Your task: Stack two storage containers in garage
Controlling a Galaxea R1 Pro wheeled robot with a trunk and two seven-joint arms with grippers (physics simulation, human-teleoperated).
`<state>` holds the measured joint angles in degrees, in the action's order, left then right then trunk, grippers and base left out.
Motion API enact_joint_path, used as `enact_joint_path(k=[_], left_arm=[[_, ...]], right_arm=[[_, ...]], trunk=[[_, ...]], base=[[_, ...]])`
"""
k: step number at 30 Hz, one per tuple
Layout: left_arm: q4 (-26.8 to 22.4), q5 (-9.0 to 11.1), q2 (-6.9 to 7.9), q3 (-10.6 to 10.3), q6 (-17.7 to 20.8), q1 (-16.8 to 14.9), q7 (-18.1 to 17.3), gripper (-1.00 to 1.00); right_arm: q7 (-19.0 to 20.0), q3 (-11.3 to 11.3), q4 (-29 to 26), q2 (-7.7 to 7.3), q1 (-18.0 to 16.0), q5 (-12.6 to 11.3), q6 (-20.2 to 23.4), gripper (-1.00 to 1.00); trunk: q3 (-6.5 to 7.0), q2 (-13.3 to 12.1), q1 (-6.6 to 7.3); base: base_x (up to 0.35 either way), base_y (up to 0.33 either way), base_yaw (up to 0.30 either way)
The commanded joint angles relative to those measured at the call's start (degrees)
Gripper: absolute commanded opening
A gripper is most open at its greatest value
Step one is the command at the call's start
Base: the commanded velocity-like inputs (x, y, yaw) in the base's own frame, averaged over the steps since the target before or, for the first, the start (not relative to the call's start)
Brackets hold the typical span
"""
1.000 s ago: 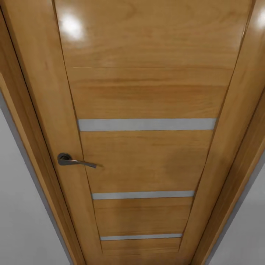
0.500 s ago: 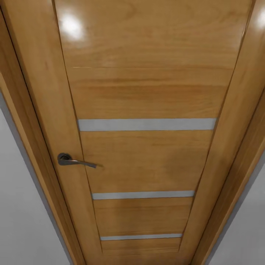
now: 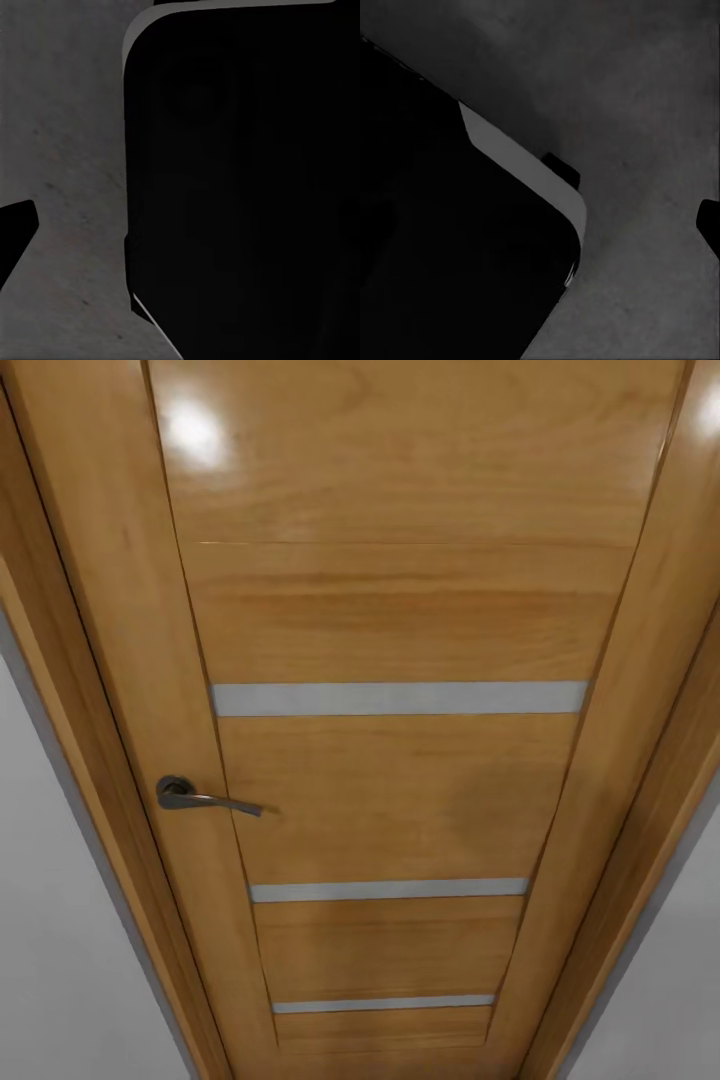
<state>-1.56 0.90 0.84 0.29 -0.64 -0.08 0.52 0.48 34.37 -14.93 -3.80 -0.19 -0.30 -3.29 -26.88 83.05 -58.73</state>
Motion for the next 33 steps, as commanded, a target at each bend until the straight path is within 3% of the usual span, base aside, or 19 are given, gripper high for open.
enact_joint_path(k=[1,2,3,8,12,17,23,24,25,28,33], left_arm=[[0.0,0.1,0.03,0.0,-0.1,0.0,0.0,1.00],[0.0,0.1,0.12,0.0,-0.1,0.0,0.0,1.00],[0.0,0.1,0.14,0.1,-0.1,0.0,0.0,1.00],[0.0,0.1,0.00,0.2,-0.1,0.0,0.0,1.00],[-0.1,0.1,-0.11,0.1,-0.2,0.0,0.0,1.00],[-0.1,0.1,-0.13,0.2,-0.2,0.0,0.0,1.00],[-0.1,0.1,-0.13,0.2,-0.2,0.0,0.0,1.00],[-0.1,0.1,-0.13,0.2,-0.2,0.0,0.0,1.00],[-0.2,0.1,-0.13,0.2,-0.1,0.0,0.0,1.00],[-0.3,0.1,-0.13,0.2,-0.1,0.0,0.0,1.00],[-0.4,0.1,-0.13,0.2,-0.2,0.0,0.0,1.00]], right_arm=[[0.1,0.1,-1.3,-0.49,0.0,-0.1,0.0,1.00],[0.2,0.0,-4.7,-1.89,-0.2,-0.4,0.9,1.00],[0.3,0.0,-5.8,-2.30,-0.3,-0.6,1.4,1.00],[1.8,-0.4,-12.7,-5.99,-3.0,-5.5,5.1,1.00],[4.4,-0.5,-14.0,-7.45,-5.8,-6.7,6.6,1.00],[5.3,-0.5,-18.4,-7.99,-7.3,-6.9,8.3,1.00],[5.5,-1.2,-32.2,-9.99,-7.6,-7.2,16.8,1.00],[5.5,-1.9,-35.6,-10.36,-7.6,-7.3,18.9,1.00],[5.5,-3.2,-43.4,-11.04,-7.6,-7.5,24.3,1.00],[5.4,-3.9,-51.5,-11.62,-7.6,-7.6,29.5,1.00],[5.0,-4.7,-61.6,-12.63,-7.7,-7.6,35.6,1.00]], trunk=[[-0.05,0.0,0.00],[-0.05,0.0,0.00],[-0.05,0.0,0.00],[-0.05,0.0,0.00],[-0.05,0.0,0.00],[-0.05,0.0,0.00],[-0.05,0.0,0.00],[-0.05,0.0,0.00],[-0.05,0.0,0.00],[-0.05,0.0,0.00],[-0.05,0.0,0.00]], base=[[0.000,0.000,0.000],[0.000,0.000,0.000],[0.000,0.000,0.000],[0.000,0.000,0.000],[0.000,0.000,0.000],[0.000,0.000,0.000],[0.000,0.000,0.000],[0.000,0.000,0.000],[0.000,0.000,0.000],[0.000,0.000,0.000],[0.000,0.000,0.000]])
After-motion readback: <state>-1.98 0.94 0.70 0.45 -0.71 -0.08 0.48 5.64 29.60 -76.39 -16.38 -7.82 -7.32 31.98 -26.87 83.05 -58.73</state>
